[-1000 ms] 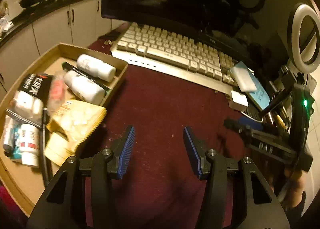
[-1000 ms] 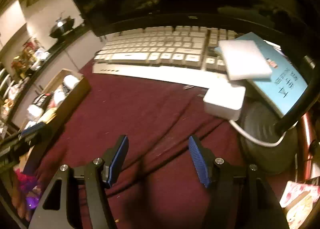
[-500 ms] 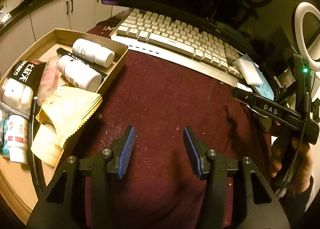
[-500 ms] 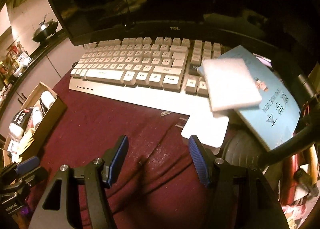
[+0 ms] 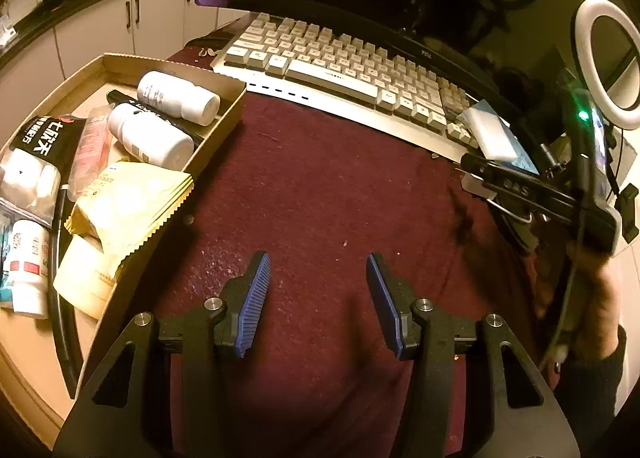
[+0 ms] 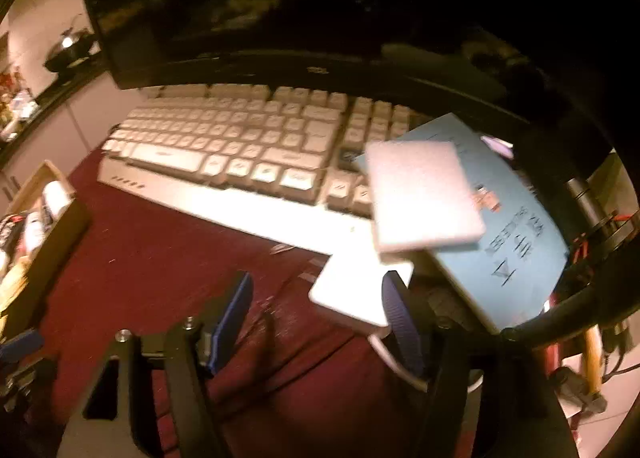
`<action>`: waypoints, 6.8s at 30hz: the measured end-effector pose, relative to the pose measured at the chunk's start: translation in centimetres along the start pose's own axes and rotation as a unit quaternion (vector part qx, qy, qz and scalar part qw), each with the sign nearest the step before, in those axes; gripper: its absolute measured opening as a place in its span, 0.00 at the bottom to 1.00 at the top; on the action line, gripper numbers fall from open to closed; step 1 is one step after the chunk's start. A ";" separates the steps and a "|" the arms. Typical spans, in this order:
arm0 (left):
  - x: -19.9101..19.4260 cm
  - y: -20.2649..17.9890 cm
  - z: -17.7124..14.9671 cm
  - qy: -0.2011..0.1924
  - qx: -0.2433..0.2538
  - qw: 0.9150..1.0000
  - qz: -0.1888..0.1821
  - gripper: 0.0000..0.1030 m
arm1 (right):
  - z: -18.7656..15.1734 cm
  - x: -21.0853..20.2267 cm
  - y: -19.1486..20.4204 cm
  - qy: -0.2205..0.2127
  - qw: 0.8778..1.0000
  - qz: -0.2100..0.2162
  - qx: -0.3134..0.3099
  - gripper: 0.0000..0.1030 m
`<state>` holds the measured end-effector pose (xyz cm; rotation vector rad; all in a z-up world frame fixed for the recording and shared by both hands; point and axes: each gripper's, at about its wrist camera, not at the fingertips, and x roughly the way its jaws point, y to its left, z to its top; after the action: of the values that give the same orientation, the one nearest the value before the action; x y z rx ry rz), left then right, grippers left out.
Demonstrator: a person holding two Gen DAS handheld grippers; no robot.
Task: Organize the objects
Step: 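Move both open grippers back over the desk toward the remaining items, then grasp the white charger with the right gripper, then grasp the cartoon-printed case with keyring with the left gripper while the right holds the charger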
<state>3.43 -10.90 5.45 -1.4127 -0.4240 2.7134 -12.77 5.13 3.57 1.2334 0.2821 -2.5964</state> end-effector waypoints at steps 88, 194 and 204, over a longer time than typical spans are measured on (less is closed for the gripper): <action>-0.3 0.7 0.0 0.001 -0.077 0.997 -0.019 0.49 | -7.4 -5.7 -0.9 -0.025 0.987 0.153 0.035 0.76; 6.0 -5.5 1.4 -0.001 0.112 0.992 0.052 0.45 | -8.2 -5.5 1.7 0.004 0.990 0.142 -0.005 0.44; 2.6 -2.7 0.0 -0.025 0.035 0.999 0.005 0.45 | -8.0 -5.3 2.2 0.001 0.989 0.150 0.004 0.44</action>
<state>1.71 -7.84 4.08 -1.3359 -0.3218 2.7478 -2.95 6.03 2.58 1.1790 0.0779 -2.3405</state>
